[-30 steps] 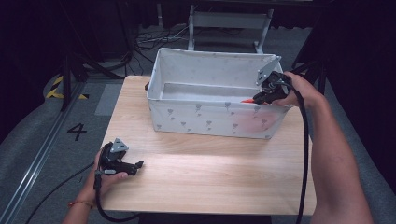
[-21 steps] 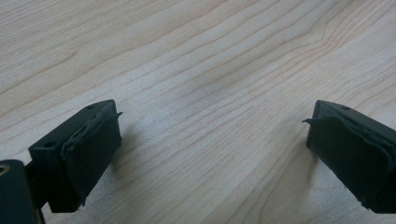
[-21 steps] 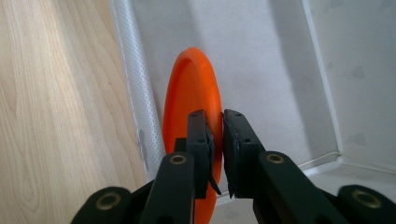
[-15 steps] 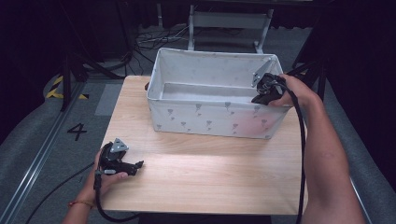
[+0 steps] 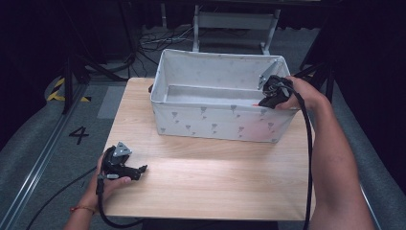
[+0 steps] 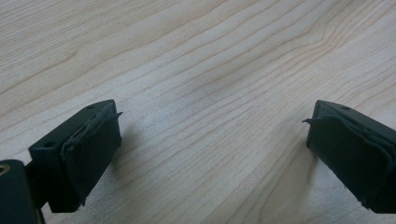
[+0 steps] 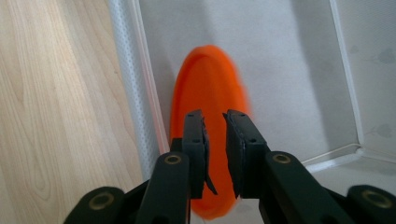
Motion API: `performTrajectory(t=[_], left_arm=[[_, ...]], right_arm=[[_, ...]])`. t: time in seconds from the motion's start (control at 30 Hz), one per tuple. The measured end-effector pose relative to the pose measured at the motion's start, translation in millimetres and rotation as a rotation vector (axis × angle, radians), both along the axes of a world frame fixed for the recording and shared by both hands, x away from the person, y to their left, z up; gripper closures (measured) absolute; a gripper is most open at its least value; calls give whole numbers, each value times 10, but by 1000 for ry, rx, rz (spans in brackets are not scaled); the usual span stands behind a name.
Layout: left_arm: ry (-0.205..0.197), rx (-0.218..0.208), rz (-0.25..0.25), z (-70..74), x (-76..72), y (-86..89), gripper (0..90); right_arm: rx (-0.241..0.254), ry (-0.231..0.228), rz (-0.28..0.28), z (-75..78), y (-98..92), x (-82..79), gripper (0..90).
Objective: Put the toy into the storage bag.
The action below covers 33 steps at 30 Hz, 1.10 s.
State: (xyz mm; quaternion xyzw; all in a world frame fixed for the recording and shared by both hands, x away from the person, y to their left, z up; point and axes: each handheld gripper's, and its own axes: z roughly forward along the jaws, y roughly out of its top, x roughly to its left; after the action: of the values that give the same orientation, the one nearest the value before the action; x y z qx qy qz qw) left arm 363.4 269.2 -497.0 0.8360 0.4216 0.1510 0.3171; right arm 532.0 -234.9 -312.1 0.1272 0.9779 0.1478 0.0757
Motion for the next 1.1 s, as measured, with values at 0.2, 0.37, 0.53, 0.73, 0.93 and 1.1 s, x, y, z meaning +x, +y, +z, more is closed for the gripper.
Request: performTrajectory(t=[0.2,0.37,0.53,0.73,0.93,1.1], left_arm=[[0,0,0,0,0,0,35],[0,0,0,0,0,0,35],[0,0,0,0,0,0,35],[0,0,-1,0,0,0,35],[0,0,-1,0,1,0,35],[0,0,-1,0,1,0,35]], right_arm=[[69,-59,-28,82,-65,-25,658],[140,-99,-60,151,-124,-71,573],[223,-156,-113,223,-121,-150,464],[299,-256,-195,301,-122,-275,341],[386,-296,-276,336,-179,-400,246],[455,-323,-326,349,-251,-528,229]])
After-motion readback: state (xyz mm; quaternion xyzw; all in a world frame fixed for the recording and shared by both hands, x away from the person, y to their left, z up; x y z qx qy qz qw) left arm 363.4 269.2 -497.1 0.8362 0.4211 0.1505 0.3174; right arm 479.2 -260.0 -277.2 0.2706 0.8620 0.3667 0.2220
